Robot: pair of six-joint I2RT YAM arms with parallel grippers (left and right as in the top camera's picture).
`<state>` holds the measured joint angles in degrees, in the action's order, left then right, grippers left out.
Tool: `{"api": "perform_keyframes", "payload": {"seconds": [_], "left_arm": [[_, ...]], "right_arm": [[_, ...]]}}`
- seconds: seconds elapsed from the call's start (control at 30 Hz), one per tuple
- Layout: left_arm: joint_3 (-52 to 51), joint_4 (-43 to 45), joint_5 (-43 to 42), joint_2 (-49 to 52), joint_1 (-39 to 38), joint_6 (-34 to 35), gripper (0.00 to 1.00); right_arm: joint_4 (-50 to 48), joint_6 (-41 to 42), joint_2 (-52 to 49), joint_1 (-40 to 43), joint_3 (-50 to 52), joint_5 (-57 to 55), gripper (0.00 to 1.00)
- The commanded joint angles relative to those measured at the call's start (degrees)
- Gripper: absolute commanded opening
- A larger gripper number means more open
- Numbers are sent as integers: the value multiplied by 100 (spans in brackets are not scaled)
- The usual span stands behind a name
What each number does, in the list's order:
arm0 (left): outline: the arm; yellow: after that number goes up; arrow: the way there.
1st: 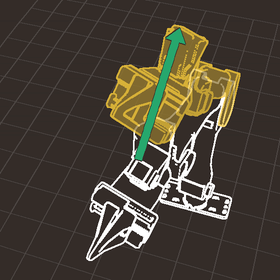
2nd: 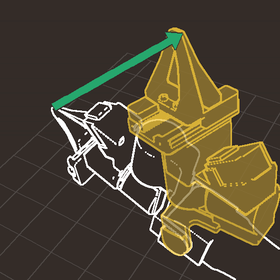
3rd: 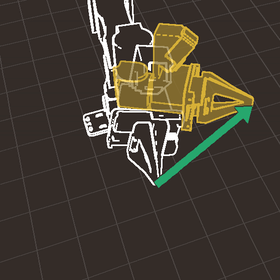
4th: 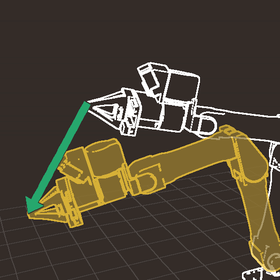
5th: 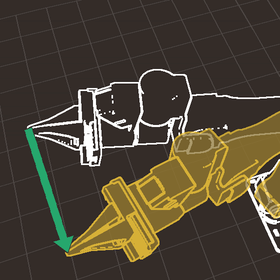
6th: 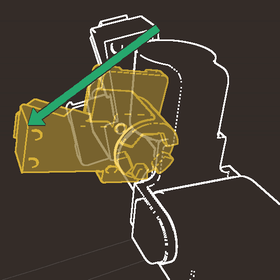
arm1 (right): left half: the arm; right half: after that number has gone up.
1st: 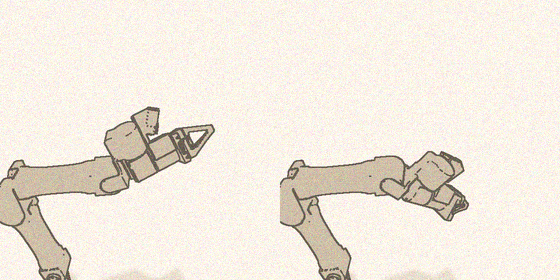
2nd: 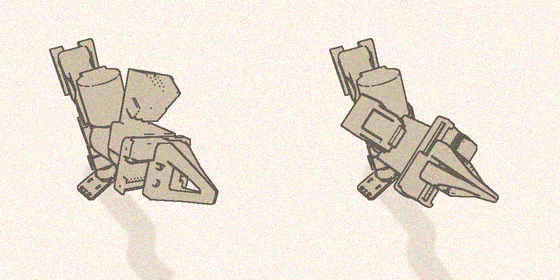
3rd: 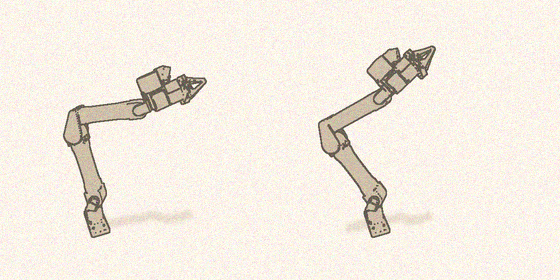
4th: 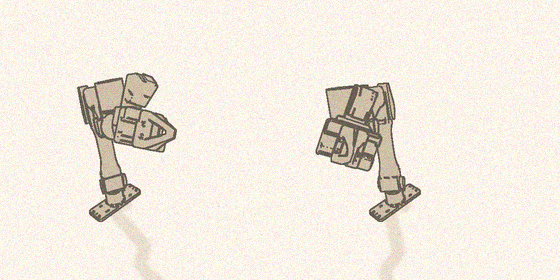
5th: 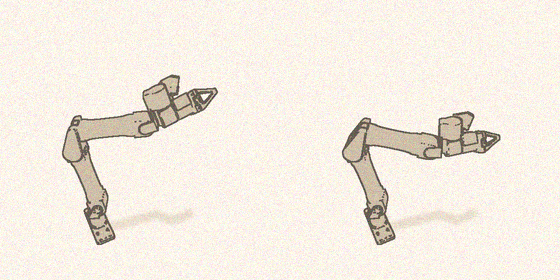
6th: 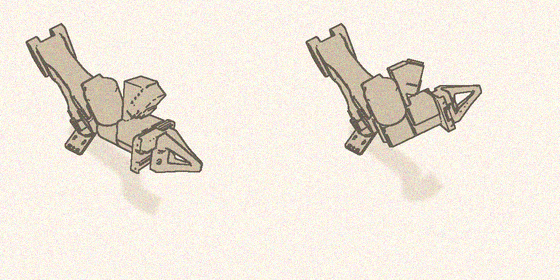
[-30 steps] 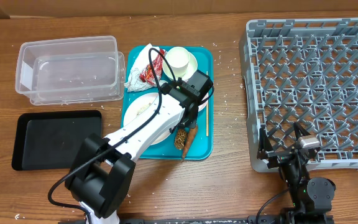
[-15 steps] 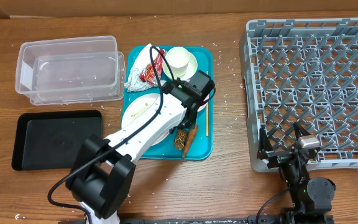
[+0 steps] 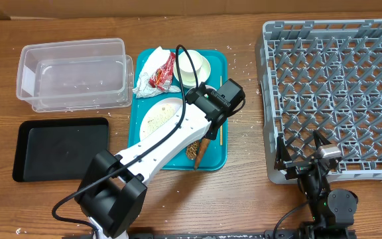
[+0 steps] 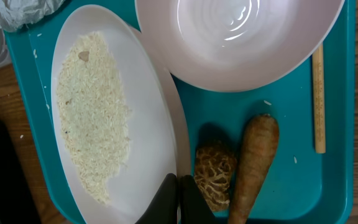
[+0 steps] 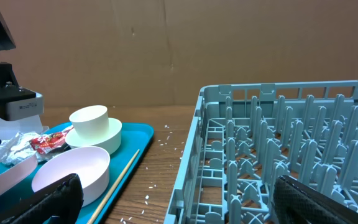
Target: Sort waste into correct bins and load items into the dishwasher
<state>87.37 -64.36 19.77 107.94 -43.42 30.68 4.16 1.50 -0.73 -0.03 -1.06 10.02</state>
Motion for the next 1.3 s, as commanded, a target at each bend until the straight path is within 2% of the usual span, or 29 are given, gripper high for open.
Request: {"api": "perform_keyframes", "payload": {"seconds": [0.0, 0.33, 0.73, 1.27], "left_arm": [[166, -15, 227, 70, -24, 170, 4], [101, 111, 59, 70, -22, 170, 4], [-907, 634, -177, 72, 0, 407, 4], [-1005, 621, -175, 72, 44, 404, 4]], "right_arm": [[-20, 17, 55, 15, 59, -55, 100], [-20, 17, 55, 15, 59, -55, 100], [-20, 17, 55, 15, 59, -55, 100], [-20, 17, 55, 15, 59, -55, 100]]}}
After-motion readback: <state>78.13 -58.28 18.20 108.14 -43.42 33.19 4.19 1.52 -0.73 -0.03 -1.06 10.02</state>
